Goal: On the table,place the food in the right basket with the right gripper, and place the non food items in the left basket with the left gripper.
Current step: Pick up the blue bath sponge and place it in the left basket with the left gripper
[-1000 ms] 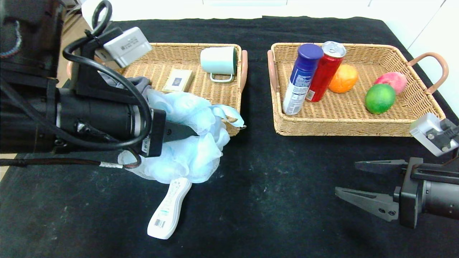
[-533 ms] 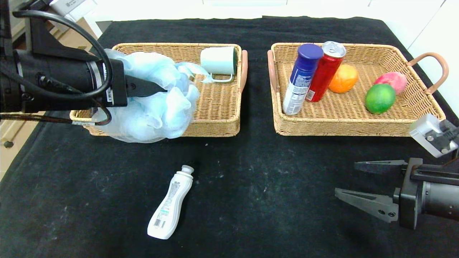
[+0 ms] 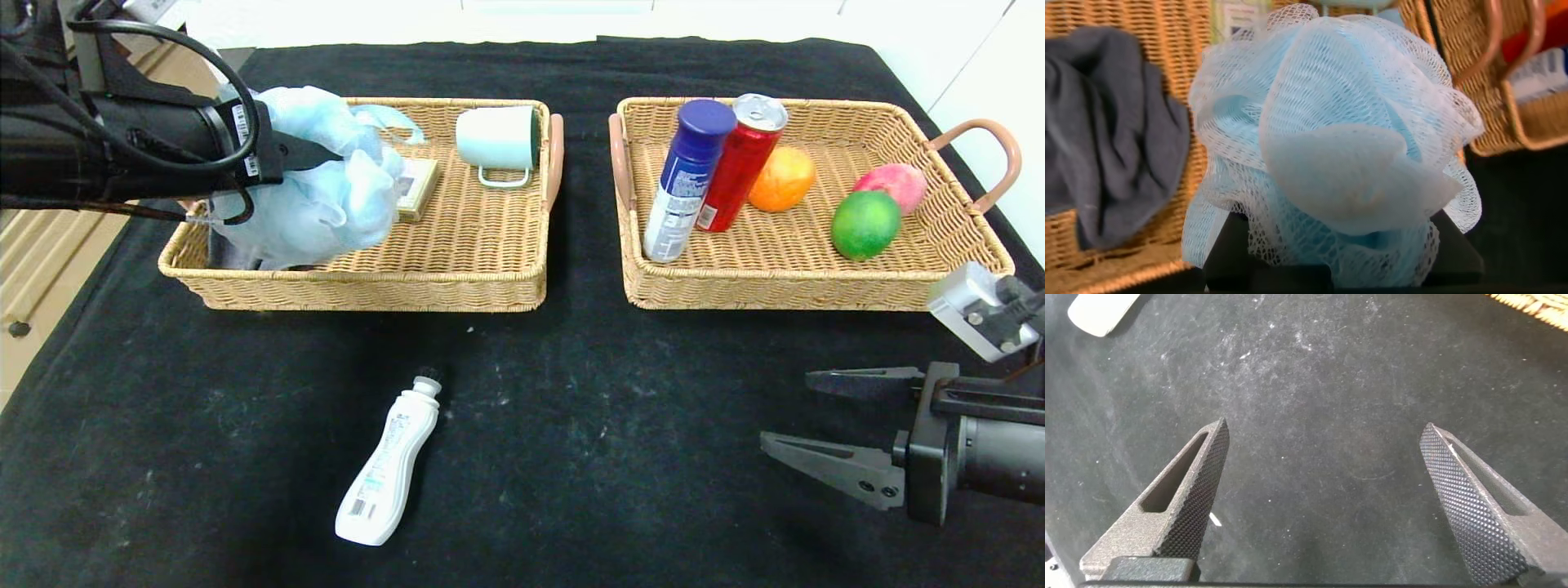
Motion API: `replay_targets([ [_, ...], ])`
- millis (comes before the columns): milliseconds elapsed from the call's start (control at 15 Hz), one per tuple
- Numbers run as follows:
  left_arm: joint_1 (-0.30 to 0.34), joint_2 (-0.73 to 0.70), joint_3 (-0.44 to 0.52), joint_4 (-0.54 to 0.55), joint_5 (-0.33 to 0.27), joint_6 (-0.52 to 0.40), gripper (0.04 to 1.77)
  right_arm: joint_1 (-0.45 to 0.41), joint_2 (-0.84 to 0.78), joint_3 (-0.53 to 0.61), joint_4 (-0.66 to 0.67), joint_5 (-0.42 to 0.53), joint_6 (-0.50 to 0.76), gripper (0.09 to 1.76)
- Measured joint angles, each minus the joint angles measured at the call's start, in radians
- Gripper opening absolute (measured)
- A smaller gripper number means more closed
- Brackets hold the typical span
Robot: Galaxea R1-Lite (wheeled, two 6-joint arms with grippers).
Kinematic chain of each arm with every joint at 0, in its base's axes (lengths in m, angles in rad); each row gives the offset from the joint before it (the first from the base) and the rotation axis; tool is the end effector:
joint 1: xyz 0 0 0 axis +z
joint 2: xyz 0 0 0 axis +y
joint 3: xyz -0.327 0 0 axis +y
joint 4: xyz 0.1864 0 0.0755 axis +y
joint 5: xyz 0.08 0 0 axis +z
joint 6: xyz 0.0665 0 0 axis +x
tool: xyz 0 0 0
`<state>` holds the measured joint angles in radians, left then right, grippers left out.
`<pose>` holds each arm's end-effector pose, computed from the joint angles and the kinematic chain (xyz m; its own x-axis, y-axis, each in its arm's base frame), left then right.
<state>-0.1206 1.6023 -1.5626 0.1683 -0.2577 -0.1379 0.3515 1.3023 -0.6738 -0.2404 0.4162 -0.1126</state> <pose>0.3362 -0.0578 0.3651 0.9086 -0.3668 -0.1997 0.3323 0.9245 -0.1866 0.2149 0.1075 0.2135 0.6556 0.6711 -0.3461 -0.7020 0.7106 0.0480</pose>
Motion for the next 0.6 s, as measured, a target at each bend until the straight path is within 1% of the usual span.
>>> replay_targets([
  [267, 0.056, 0.094, -0.094, -0.038, 0.007, -0.004, 0.65, 0.001, 0.002, 0.002, 0.000, 0.000, 0.000, 1.71],
  [467, 0.067, 0.143, -0.144, -0.043, 0.007, -0.003, 0.65, -0.001, 0.004, -0.001, -0.001, 0.000, -0.001, 1.71],
  [600, 0.067, 0.167, -0.159, -0.082, 0.011, -0.003, 0.65, -0.001, 0.003, -0.001, 0.000, 0.000, -0.001, 1.71],
])
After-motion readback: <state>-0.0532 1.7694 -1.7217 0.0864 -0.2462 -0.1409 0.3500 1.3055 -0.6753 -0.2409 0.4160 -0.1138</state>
